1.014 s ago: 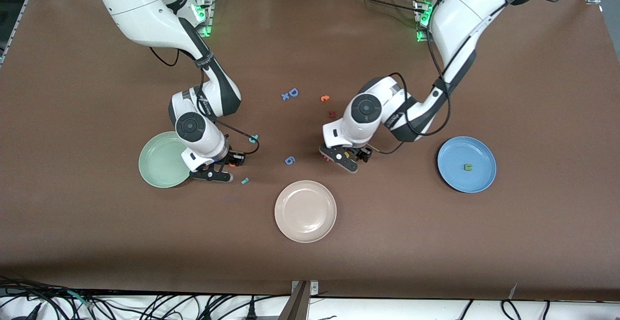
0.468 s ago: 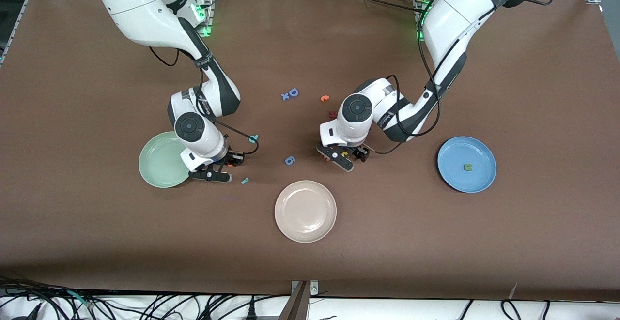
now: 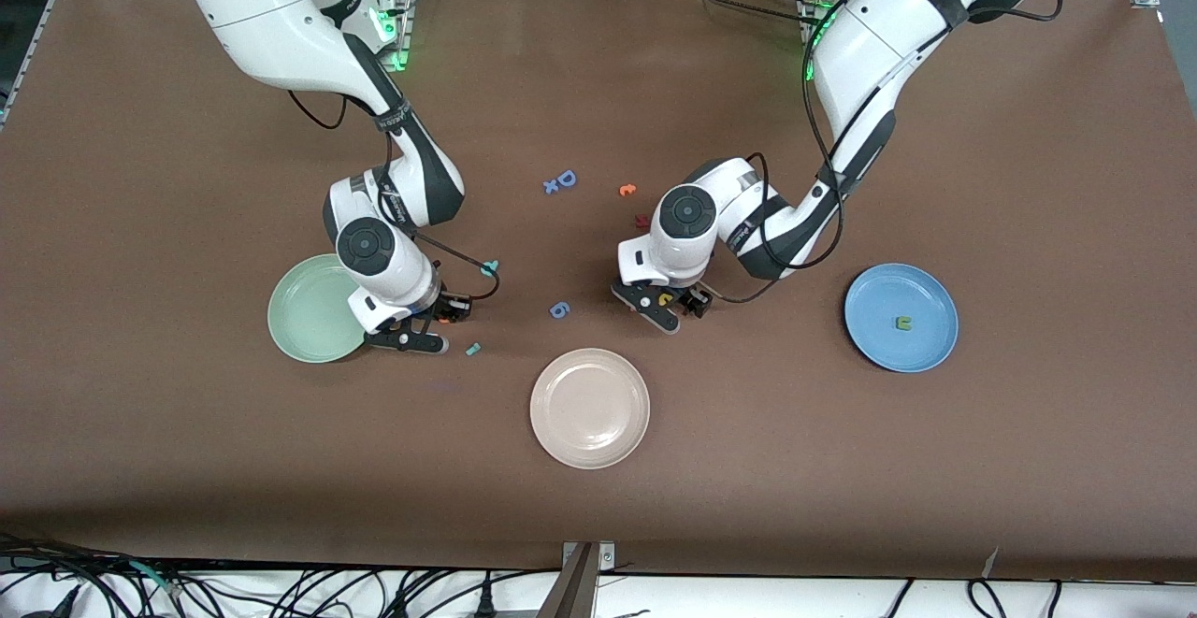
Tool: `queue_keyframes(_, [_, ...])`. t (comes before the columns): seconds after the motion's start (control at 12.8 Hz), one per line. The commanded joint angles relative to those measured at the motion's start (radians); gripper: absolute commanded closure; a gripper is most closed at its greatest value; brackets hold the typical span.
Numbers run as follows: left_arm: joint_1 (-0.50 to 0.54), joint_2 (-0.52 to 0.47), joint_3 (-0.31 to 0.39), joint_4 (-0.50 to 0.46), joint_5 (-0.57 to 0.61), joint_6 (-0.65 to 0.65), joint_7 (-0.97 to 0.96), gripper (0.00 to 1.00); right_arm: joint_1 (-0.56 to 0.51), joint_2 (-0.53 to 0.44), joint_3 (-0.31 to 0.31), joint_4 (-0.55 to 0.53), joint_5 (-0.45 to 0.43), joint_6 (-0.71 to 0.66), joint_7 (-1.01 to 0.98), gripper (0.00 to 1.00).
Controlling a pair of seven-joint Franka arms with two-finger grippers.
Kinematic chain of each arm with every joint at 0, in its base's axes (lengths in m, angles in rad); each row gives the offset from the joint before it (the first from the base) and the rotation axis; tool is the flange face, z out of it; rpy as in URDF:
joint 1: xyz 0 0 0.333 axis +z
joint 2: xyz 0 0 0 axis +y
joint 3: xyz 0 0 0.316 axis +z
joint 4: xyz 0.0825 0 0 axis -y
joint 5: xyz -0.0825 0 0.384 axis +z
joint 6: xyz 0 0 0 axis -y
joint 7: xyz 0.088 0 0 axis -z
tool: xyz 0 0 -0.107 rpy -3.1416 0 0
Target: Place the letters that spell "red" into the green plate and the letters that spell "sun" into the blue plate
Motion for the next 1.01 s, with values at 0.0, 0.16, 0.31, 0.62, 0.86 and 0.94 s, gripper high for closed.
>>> queue_keyframes(0.0, [-0.010, 0.016, 0.006, 0.020, 0.031, 0.005, -0.011, 0.40, -0.021, -0.032, 0.007, 0.035, -0.006, -0.085, -0.004, 0.80])
queue_keyframes(0.16, [-0.010, 0.016, 0.006, 0.020, 0.031, 0.005, -0.011, 0.43, -0.039, -0.072, 0.007, 0.035, -0.012, -0.131, -0.013, 0.80])
queue_keyframes(0.31, [-0.007, 0.015, 0.006, 0.023, 0.029, 0.004, -0.011, 0.72, -0.065, -0.102, 0.007, 0.034, -0.020, -0.150, -0.024, 0.80])
queue_keyframes(0.62, [0.011, -0.010, 0.004, 0.029, 0.020, -0.008, -0.006, 0.94, -0.163, -0.158, 0.005, 0.016, -0.020, -0.217, -0.211, 0.80])
queue_keyframes(0.86, [0.063, -0.057, -0.002, 0.032, 0.017, -0.070, 0.008, 0.94, -0.231, -0.161, 0.007, -0.001, -0.020, -0.225, -0.320, 0.80])
queue_keyframes(0.94, [0.080, -0.077, -0.003, 0.032, 0.016, -0.102, 0.026, 0.94, -0.246, -0.158, 0.005, -0.004, -0.020, -0.225, -0.340, 0.80])
